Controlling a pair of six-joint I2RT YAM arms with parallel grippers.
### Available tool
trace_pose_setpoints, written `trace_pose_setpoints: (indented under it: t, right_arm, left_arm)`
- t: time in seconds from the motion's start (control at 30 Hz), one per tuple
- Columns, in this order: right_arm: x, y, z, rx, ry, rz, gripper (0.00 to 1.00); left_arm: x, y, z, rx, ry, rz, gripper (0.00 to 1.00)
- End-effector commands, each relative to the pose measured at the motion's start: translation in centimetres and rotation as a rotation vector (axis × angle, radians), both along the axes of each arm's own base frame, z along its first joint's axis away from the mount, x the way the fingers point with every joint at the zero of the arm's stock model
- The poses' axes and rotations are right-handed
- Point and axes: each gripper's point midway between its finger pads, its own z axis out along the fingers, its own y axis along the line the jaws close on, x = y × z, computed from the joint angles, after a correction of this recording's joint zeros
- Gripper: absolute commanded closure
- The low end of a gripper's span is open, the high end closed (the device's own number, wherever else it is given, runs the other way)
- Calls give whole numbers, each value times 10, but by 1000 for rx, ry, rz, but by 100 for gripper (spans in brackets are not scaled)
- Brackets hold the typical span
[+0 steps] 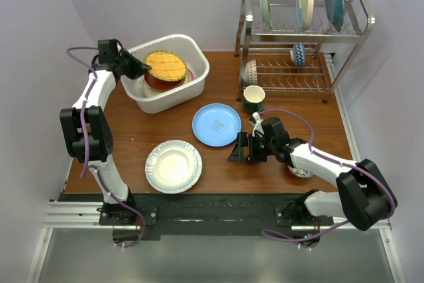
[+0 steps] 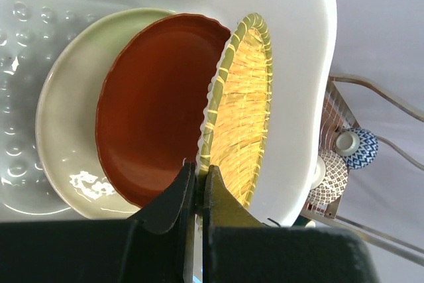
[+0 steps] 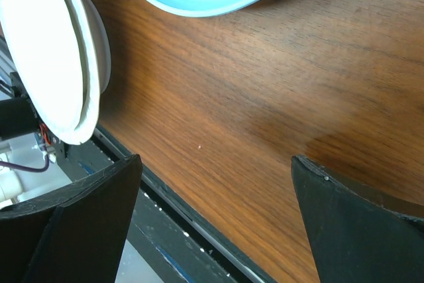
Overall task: Place the plates into the plastic bin on the countertop
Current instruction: Place the plate in the plastic bin.
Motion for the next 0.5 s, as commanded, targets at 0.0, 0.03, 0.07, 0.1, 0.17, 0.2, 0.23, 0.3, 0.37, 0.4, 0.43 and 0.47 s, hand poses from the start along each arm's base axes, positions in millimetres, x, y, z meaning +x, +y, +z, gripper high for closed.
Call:
trace_pose_setpoints:
  t: [0.0, 0.03, 0.07, 0.1, 0.17, 0.2, 0.23, 0.3, 0.37, 0.4, 0.43, 0.47]
  right_arm:
    - [2, 0, -1, -6, -26, 9, 1]
    - [3, 0, 0, -5, -27, 9, 1]
    - [2, -1, -1, -8, -26, 9, 1]
    - [2, 0, -1, -6, -26, 11, 1]
    - [1, -1, -3, -9, -21, 9, 1]
    - [1, 0, -2, -6, -21, 13, 1]
    - [0, -1, -3, -7, -20, 12, 1]
    - [1, 0, -2, -5, -22, 13, 1]
    - [1, 0, -2, -6, -22, 11, 1]
    - [2, 0, -2, -5, -21, 10, 1]
    - [1, 0, -2, -3, -19, 12, 1]
    - [1, 0, -2, -3, -19, 12, 1]
  left_arm:
    - [19, 5, 27, -11, -100, 6, 100]
    - [19, 5, 26, -9, -98, 3, 100]
    - [19, 4, 25, -12, -97, -3, 86]
    - [21, 5, 25, -6, -100, -11, 75]
    - [22, 3, 28, -2, -101, -24, 50]
    - [22, 4, 27, 12, -102, -32, 46]
    - [22, 5, 29, 22, -106, -34, 43]
    - [19, 8, 32, 47, -101, -30, 36]
    - [17, 10, 35, 62, -99, -18, 32]
    - [16, 10, 41, 65, -112, -21, 31]
    - [15, 10, 44, 63, -120, -22, 31]
    - [16, 9, 52, 60, -142, -29, 29]
